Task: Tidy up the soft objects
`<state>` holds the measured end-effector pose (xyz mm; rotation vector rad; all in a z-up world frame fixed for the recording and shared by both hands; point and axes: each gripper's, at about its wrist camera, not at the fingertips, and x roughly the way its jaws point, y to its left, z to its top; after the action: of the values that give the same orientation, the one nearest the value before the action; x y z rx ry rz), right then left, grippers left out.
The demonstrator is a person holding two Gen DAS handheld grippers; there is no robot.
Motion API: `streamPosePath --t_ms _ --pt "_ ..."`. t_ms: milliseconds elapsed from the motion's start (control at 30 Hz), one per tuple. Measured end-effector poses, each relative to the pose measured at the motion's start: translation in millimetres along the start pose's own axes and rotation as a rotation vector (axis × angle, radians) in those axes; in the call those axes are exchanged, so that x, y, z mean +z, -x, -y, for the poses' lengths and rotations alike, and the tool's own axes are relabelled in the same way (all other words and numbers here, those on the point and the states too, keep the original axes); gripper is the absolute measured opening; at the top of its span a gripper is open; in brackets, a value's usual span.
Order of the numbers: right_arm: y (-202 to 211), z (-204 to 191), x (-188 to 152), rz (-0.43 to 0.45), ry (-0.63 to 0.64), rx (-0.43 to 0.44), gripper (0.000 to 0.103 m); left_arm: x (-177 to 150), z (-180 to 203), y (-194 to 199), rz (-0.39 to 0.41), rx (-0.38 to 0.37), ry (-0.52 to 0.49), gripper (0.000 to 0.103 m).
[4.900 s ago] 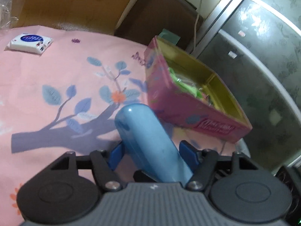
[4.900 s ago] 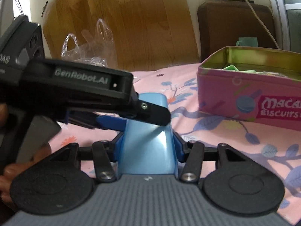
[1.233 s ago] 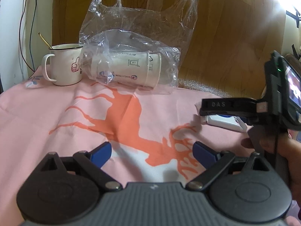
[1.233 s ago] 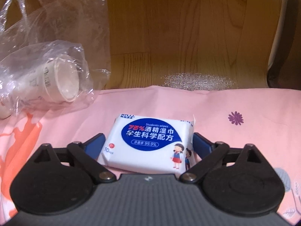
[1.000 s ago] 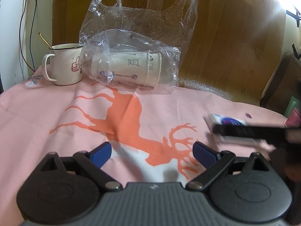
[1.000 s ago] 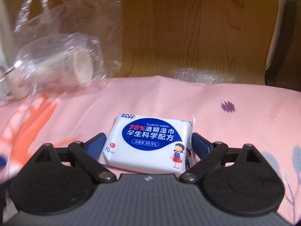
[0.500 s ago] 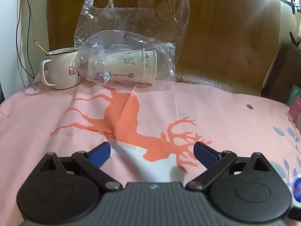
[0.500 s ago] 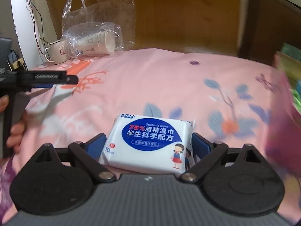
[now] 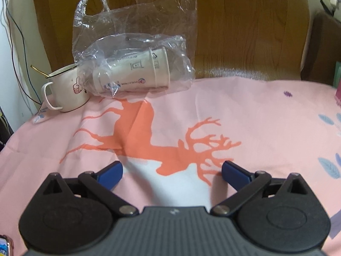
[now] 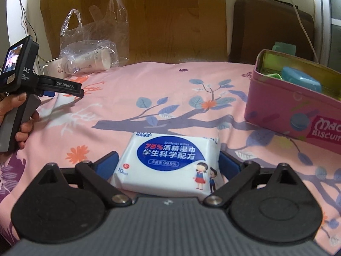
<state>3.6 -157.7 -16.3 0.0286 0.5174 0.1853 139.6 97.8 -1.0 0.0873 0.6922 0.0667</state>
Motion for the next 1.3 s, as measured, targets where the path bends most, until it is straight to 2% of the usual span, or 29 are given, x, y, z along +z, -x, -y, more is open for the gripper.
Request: streamPosePath --t_ms 167,433,800,1200,1300 --pt "10 5 -8 -0.008 -0.013 0.021 0.102 -1 7 2 0.006 0.032 -0.034 0.103" --pt "21 5 -21 0.002 0.076 0.043 0.103 1 13 2 0.017 0.065 -0.076 0.103" --pt "33 15 -30 0.027 0.091 0.072 0.103 -1 31 5 0.048 0.148 -0.167 0.103" --pt "48 31 -39 0.054 0.056 0.068 0.103 -3 45 8 0.072 0.216 -0.238 0.103" --pt "48 38 -40 0.06 0.045 0.034 0.103 -4 49 8 0.078 0.234 -0.259 0.103"
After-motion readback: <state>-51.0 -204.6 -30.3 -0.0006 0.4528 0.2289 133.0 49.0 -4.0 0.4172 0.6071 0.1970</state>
